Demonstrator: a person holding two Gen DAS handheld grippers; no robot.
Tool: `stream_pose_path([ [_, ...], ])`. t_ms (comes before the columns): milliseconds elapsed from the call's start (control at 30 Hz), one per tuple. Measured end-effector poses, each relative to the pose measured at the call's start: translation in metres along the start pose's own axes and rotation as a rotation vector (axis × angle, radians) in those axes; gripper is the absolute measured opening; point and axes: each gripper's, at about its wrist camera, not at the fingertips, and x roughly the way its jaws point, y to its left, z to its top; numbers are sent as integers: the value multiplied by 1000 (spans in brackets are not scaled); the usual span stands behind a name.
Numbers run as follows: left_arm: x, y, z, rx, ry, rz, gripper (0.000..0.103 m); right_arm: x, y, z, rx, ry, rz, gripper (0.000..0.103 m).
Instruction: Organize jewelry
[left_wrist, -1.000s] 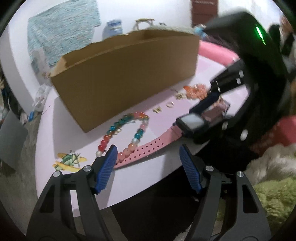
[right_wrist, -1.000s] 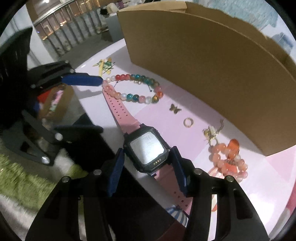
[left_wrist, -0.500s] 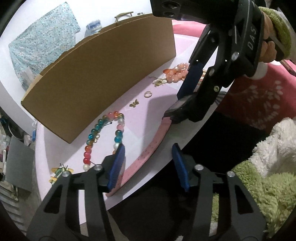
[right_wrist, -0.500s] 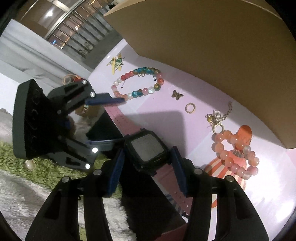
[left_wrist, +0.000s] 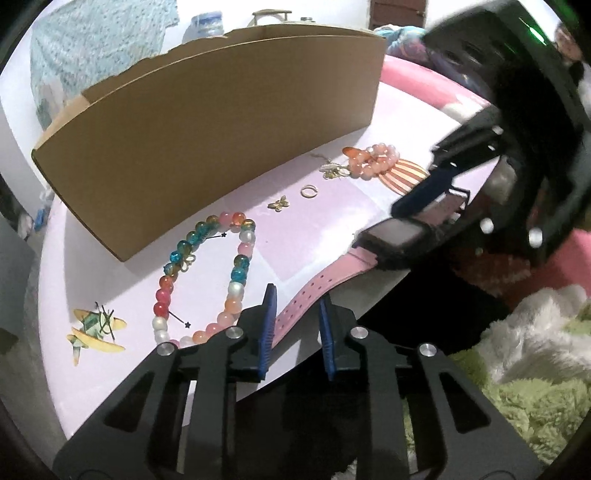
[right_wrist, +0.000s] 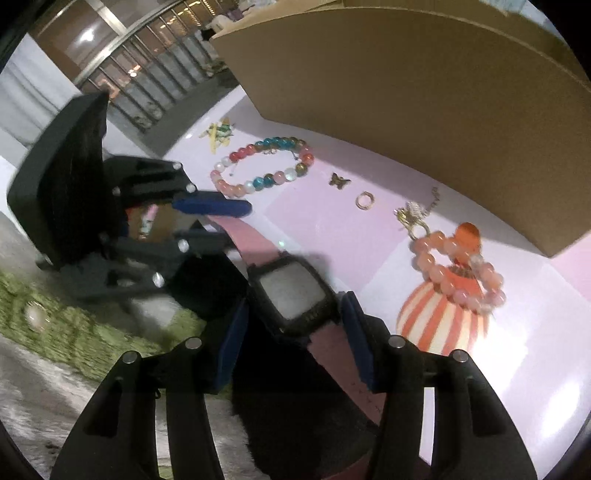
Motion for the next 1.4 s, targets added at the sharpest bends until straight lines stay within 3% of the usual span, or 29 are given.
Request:
stream_pose_path([
  [167, -2, 9, 1, -43, 9, -40, 19, -4, 9, -14, -34, -27, -160, 52],
  [267, -2, 14, 2, -72, 13, -59, 19, -1, 18, -24, -86, -27, -309, 52],
  [367, -2, 20, 2, -107, 13, -83, 19, 1, 21, -31, -104, -46, -398, 42],
  [567, -7, 23, -3, -129, -4, -82, 19, -4, 27, -38, -64, -115, -459, 29],
  [600, -9, 23, -3, -128, -11, -78, 17, -7, 29, -40, -58, -131, -466, 24],
  [633, -11, 22, -2, -127, -19, -72, 13, -8, 31, -41, -50, -142, -471, 10],
  [667, -15, 21, -2, -125, -29, -67, 12, -10, 31, -42, -30, -154, -468, 7],
  [967, -44, 3, 2, -57, -119, -9, 3, -22, 45, -52, 34, -277, -501, 5],
  [1167, -60, -3, 7, -28, -177, 12, 3, -41, 61, -50, 25, -373, -589, 5],
  [1400, -123, -13, 34, 43, -340, 69, 3, -100, 91, -35, -36, -539, -692, 5],
])
